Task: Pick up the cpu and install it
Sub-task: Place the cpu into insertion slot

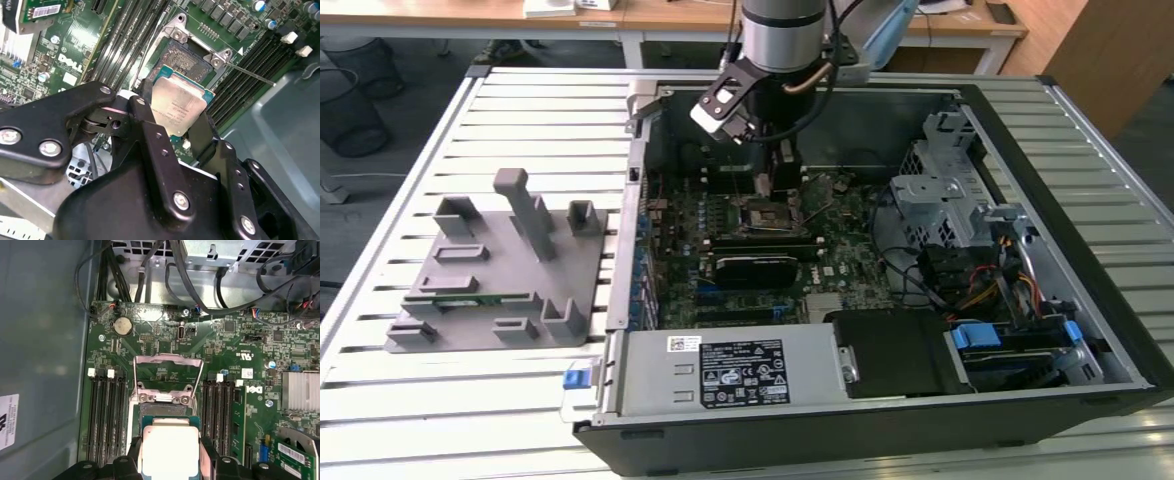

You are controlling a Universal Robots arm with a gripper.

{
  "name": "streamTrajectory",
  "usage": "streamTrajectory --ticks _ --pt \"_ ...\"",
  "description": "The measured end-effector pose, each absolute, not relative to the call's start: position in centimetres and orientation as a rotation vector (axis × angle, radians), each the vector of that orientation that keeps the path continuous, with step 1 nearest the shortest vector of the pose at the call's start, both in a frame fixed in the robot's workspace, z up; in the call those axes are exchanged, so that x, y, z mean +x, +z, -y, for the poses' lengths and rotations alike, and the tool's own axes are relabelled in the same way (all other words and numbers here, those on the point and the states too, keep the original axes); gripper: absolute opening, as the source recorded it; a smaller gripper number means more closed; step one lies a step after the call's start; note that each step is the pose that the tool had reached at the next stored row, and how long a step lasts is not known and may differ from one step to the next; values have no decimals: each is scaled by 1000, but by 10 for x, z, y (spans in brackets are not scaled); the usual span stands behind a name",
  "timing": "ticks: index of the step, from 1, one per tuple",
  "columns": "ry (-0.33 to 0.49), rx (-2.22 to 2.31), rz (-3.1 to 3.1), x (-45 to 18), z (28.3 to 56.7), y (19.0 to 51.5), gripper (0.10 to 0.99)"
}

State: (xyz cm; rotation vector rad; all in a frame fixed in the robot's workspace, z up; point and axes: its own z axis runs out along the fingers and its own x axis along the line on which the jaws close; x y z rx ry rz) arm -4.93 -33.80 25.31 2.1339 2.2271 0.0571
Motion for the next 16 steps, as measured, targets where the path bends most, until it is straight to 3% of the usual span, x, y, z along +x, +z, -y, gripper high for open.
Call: streamTrajectory --ticks 16 --pt "57 2134 -2227 -49 338 232 537"
